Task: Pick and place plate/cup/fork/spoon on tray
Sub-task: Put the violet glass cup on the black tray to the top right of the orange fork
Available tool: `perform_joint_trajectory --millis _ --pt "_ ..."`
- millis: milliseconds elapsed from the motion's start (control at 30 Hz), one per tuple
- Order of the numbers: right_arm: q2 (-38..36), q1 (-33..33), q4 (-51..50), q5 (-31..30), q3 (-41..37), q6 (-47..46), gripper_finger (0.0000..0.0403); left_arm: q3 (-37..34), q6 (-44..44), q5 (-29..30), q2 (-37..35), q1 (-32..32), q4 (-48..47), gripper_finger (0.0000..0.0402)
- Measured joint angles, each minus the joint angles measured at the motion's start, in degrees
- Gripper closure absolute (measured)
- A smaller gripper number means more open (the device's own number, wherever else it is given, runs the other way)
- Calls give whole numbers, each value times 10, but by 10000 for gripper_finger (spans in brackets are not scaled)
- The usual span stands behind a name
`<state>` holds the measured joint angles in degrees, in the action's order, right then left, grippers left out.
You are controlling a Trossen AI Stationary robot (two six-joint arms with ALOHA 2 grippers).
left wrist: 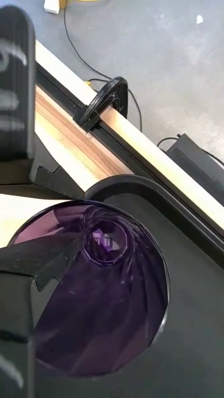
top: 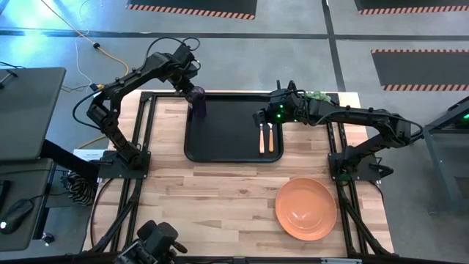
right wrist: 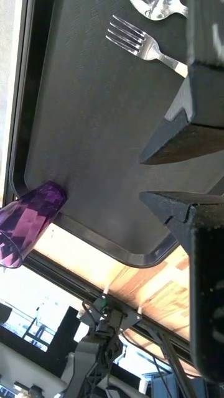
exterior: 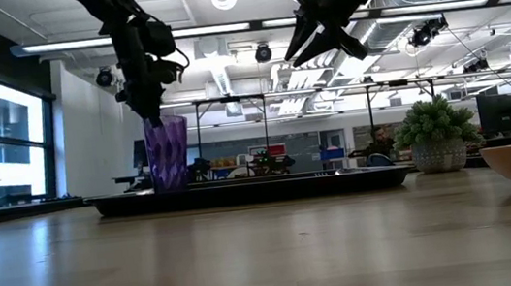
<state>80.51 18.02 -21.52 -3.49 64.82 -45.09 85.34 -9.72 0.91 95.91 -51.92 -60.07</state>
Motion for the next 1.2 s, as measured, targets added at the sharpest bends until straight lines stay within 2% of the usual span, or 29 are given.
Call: perform_joint_trajectory --millis 367,567,667,867,1200 --pt "0 0 0 1 0 1 332 0 0 13 -42 0 2 313" --pt "0 -1 -5 31 0 2 332 0 32 9 -87 7 -1 314" --pt "0 -4 -31 62 0 13 332 0 50 -4 -115 19 -1 314" --pt "0 -30 -116 76 0 27 332 0 68 -63 -163 59 1 314" --pt "0 -94 -217 143 0 107 332 0 111 -64 -184 127 -1 314"
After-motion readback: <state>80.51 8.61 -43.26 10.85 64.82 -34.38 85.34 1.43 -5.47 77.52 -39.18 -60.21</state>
